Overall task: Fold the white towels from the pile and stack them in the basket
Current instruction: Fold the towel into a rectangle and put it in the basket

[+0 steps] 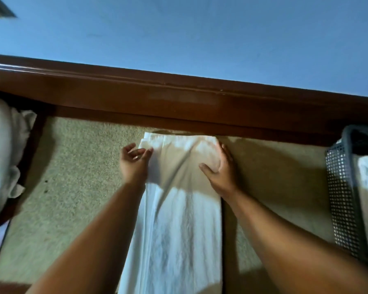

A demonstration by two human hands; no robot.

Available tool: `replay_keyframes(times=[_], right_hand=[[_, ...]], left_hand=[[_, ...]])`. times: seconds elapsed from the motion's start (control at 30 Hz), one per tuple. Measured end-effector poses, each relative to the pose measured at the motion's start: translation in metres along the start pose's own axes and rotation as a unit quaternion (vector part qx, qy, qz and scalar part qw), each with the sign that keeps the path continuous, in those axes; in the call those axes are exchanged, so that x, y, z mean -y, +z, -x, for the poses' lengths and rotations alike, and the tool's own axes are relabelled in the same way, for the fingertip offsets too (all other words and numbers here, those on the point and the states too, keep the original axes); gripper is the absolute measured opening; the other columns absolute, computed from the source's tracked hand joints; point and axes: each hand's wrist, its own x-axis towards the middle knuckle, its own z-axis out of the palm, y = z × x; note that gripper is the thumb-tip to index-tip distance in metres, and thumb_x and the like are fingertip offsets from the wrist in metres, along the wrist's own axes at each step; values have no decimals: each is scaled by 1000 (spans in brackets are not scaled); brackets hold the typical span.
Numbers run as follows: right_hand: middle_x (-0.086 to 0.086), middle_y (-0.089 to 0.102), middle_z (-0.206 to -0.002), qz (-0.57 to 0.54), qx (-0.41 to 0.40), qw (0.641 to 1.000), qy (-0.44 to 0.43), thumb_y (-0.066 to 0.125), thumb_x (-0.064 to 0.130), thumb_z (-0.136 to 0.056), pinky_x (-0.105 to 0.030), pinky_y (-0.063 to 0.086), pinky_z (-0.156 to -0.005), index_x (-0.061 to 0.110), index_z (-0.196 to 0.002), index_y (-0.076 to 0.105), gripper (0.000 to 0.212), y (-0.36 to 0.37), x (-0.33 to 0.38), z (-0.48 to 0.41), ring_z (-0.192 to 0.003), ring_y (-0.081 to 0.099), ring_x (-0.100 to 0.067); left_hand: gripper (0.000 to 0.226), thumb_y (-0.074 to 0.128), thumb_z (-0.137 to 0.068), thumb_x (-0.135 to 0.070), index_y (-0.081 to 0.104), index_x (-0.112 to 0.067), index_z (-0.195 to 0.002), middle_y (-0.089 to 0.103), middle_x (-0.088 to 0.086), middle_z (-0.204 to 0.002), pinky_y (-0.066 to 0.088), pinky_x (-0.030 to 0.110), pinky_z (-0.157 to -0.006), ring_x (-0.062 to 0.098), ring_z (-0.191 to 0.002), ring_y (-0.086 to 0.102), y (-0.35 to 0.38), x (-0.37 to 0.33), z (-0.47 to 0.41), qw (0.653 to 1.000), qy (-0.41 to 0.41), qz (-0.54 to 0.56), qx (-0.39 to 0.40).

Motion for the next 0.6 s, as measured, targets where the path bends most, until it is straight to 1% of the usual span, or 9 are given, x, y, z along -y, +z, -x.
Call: replay_keyframes(times=[0.03, 0.1, 0.2, 0.33, 0.37, 0.43, 0.47, 0.53, 0.6], right_hand=[[-3, 37, -157, -109, -25, 993, 40, 76, 36, -86, -43, 36, -116, 27, -154, 31, 82, 1, -6, 23, -141, 39, -16], [-9, 51, -146, -207, -38, 974, 88, 77, 19, -87, -42, 47, -107, 20, -148, 42, 71, 2, -22, 68, -129, 53, -17], [-14, 60, -134, -209, -26, 971, 117, 77, 6, -85, -39, 52, -100, 16, -136, 51, 59, 3, -48, 118, -116, 62, -21], [-8, 68, -121, -150, -26, 980, 129, 80, 10, -83, -38, 57, -88, 30, -119, 58, 47, 6, -70, 158, -102, 68, -19], [-8, 70, -115, -154, -29, 978, 136, 79, 9, -83, -33, 58, -84, 28, -117, 59, 44, 6, -75, 166, -97, 69, -17], [-7, 68, -107, -170, -27, 971, 164, 77, 4, -84, -16, 53, -71, 16, -121, 58, 43, 3, -80, 181, -87, 67, -12], [-7, 66, -104, -165, -16, 970, 180, 76, 3, -84, -11, 50, -64, 13, -123, 57, 44, 2, -83, 190, -83, 64, -10], [-8, 66, -97, -140, 26, 968, 204, 77, 3, -84, -14, 48, -58, 9, -125, 55, 48, 1, -92, 211, -77, 62, -12], [-5, 66, -90, -113, 53, 970, 208, 78, 3, -83, -15, 48, -60, 10, -125, 54, 49, 2, -103, 231, -76, 62, -13]], left_hand=[[46, 81, -83, -15, 53, -17, -119, 65, -3, -94, 50, 23, -66, 8, -77, 64, -9, 7, 12, 998, 21, -47, 21], [41, 82, -83, -22, 53, -24, -111, 63, -3, -94, 51, 28, -63, 14, -78, 64, -29, 28, 35, 982, 55, -164, 79], [27, 83, -78, -34, 58, -32, -90, 58, 0, -93, 51, 33, -71, 24, -81, 64, -55, 59, 58, 940, 103, -310, 101], [27, 77, -82, -46, 63, -23, -88, 48, 3, -97, 45, 32, -85, 24, -92, 54, -59, 68, 83, 895, 110, -419, 104], [28, 75, -84, -47, 60, -23, -80, 52, 7, -95, 46, 33, -83, 27, -92, 56, -59, 69, 85, 893, 101, -426, 100], [33, 73, -86, -38, 55, -17, -67, 62, 18, -90, 50, 34, -75, 36, -88, 64, -61, 74, 82, 918, 74, -385, 64], [29, 72, -86, -34, 58, -16, -69, 65, 20, -92, 53, 37, -76, 38, -87, 66, -65, 78, 77, 931, 67, -357, 38], [18, 71, -86, -33, 68, -16, -91, 64, 19, -106, 53, 42, -90, 39, -97, 65, -77, 81, 79, 939, 61, -339, 4], [44, 74, -86, -39, 63, -13, -119, 54, 18, -124, 46, 43, -100, 37, -110, 57, -92, 87, 94, 935, 76, -347, 13]])
